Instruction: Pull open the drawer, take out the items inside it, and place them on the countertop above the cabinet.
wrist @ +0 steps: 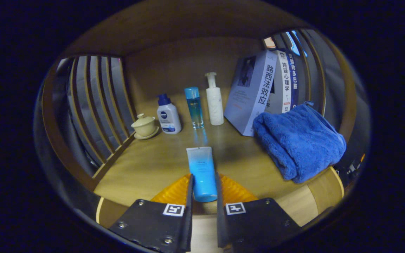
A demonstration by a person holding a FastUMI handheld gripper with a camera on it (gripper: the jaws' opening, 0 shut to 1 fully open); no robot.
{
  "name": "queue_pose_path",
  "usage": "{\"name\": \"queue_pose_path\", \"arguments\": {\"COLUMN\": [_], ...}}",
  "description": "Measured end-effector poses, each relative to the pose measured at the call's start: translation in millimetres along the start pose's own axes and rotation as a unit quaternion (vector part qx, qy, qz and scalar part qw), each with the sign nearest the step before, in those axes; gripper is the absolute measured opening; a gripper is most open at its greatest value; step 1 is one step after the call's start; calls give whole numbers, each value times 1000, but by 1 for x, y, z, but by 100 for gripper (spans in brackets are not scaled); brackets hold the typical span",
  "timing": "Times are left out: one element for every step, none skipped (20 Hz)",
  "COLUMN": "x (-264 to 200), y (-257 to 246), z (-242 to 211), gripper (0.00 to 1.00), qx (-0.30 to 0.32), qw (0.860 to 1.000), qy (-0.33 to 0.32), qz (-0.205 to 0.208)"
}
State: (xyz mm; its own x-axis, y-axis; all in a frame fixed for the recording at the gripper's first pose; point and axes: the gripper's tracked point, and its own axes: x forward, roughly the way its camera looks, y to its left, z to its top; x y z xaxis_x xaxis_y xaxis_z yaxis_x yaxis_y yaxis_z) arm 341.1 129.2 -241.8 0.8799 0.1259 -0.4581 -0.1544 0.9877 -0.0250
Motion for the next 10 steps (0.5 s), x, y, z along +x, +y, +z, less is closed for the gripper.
{"name": "queue_pose_path", "arguments": {"x": [3,4,1,-3,-12,-22,-26,-37,-50,-66], "y": [-2,-3,-3,-2,2,5,2,0,5,8], "z": [2,2,4,9,14,16,15,18,22,22], "gripper": [29,29,31,34,36,48,59,71,82,82], "qx": [0,-2,-8,-12,-14,-20,-29,-35,-41,-52], "qw": [1000,1000,1000,1000,1000,999,999,999,998,998], "qy": [-3,-6,-11,-19,-28,-29,-27,-34,-41,-46], "qz": [-3,-5,-7,-6,-1,2,-11,-15,-13,-11]}}
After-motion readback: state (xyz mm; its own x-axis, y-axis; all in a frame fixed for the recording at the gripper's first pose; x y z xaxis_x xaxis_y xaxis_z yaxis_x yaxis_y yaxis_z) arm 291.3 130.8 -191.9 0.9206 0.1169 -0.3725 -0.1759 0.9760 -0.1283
